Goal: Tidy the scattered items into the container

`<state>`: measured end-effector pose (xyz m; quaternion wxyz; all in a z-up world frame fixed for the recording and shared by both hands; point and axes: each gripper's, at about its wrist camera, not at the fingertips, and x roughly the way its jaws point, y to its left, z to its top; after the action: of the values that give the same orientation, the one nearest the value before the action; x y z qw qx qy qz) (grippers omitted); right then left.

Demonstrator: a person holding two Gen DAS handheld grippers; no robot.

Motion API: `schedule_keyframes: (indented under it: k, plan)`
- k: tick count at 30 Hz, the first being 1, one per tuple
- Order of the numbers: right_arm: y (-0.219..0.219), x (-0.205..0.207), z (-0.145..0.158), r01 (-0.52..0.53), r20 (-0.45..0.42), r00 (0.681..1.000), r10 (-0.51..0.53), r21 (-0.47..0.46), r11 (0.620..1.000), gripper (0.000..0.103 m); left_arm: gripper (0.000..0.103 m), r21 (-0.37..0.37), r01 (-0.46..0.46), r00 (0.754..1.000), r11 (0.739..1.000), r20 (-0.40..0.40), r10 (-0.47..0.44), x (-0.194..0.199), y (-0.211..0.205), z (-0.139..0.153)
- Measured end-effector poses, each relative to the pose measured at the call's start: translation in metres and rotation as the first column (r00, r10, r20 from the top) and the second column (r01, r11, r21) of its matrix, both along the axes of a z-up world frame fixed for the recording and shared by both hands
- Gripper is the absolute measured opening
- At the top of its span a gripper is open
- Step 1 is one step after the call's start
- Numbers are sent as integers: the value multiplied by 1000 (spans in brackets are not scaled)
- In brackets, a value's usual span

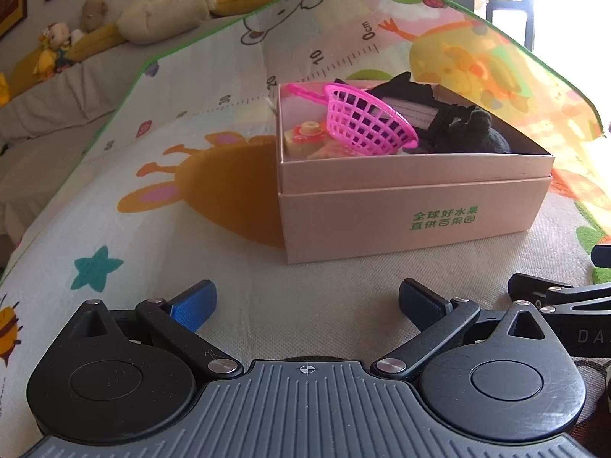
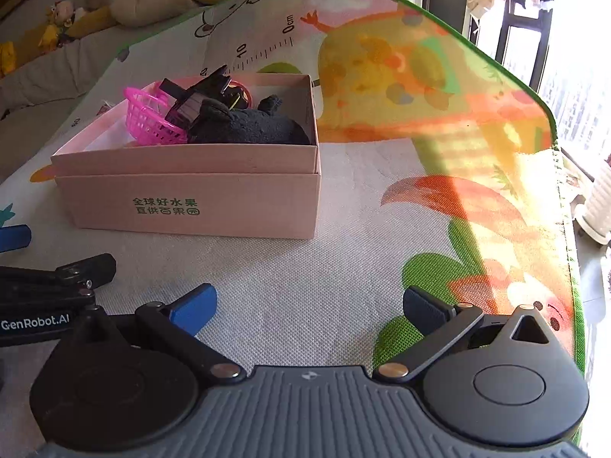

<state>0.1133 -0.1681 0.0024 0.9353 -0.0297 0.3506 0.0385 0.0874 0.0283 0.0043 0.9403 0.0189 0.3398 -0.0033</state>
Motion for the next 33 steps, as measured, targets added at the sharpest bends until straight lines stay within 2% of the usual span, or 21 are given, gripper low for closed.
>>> schedule_keyframes:
  k: [2,6,8,33]
  plan:
    - [-6,3,-1,15,0,1000,-15,48,999,103,103,-27,-1,1000,1000,-2,1,0,4,-1]
    - [-4,8,-5,4,25,1000,-5,32,999,103,103,-18,-1,1000,1000,-3,1,1,2,-1]
    - [-6,11,-5,-14,26,1000,13,42,999,103,103,-33,1,1000,999,-4,-1,1,3,-1]
    - [-7,11,-5,-21,26,999,20,39,999,103,103,-24,3,1000,1000,-4,-3,2,2,-2]
